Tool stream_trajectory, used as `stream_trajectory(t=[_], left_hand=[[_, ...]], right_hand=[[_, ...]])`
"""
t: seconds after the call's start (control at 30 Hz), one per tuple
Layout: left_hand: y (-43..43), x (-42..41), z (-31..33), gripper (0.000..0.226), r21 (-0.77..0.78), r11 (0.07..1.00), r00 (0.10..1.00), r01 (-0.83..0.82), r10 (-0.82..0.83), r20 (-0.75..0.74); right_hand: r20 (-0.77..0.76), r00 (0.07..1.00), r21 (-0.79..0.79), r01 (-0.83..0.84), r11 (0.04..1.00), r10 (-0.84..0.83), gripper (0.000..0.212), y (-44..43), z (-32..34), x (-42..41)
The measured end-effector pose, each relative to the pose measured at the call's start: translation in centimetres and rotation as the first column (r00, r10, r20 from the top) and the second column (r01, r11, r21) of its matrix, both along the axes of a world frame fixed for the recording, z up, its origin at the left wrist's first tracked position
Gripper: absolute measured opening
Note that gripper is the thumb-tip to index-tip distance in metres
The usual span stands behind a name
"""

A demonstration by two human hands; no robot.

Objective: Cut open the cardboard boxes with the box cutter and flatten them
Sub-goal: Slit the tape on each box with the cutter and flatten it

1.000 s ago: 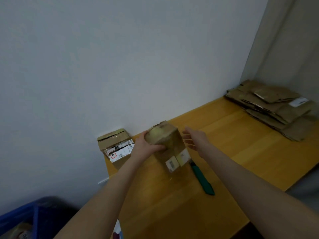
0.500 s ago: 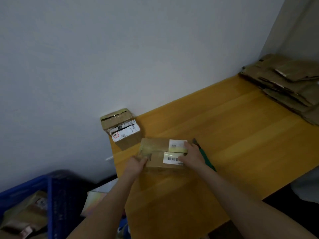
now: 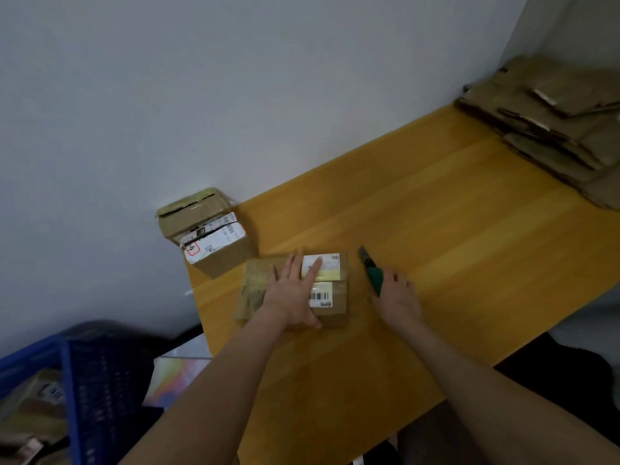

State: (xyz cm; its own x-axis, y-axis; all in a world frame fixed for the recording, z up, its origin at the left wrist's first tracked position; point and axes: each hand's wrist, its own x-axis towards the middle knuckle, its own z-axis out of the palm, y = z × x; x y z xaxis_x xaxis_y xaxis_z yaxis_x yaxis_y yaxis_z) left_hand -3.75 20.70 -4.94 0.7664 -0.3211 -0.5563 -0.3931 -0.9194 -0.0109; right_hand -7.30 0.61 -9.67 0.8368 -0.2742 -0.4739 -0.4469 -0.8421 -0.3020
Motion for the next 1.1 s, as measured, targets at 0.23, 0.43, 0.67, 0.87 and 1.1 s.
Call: stream_trajectory(t=[0.23, 0.43, 0.67, 0.87, 1.1], left_hand=[[0.1, -1.1, -1.1, 0.129, 0.018, 1.0, 0.992, -0.014, 0.011, 0.124], [-0.1, -2.0, -0.4, 0.124, 0.002, 0.983, 0.971, -0.185, 0.183, 0.155], [1.3, -0.6, 2.5, 0.126, -0.006, 0.985, 0.983, -0.171, 0.171, 0.064], [-0.1, 0.4, 2.0, 0.123, -0.028, 0.988, 0.988, -0.152, 0.151, -0.038], [-0.7, 0.1, 1.5, 0.129, -0.016, 0.982, 0.981, -0.19, 0.19, 0.023]], right_hand=[[-0.023, 0.998, -0.07, -0.051, 0.996, 0.05, 0.054, 1.1, -0.8, 0.4], [-0.106, 0.936, 0.554, 0.337, 0.761, -0.337, 0.045, 1.7, 2.0, 1.5], [-0.137, 0.913, 0.713, 0.361, 0.601, -0.385, 0.045, 3.5, 5.3, 1.3], [-0.108, 0.954, 0.713, 0.271, 0.647, -0.28, 0.043, 4.0, 5.6, 1.6], [0.033, 0.982, 0.511, 0.141, 0.848, -0.184, 0.044, 0.6, 4.8, 0.1]])
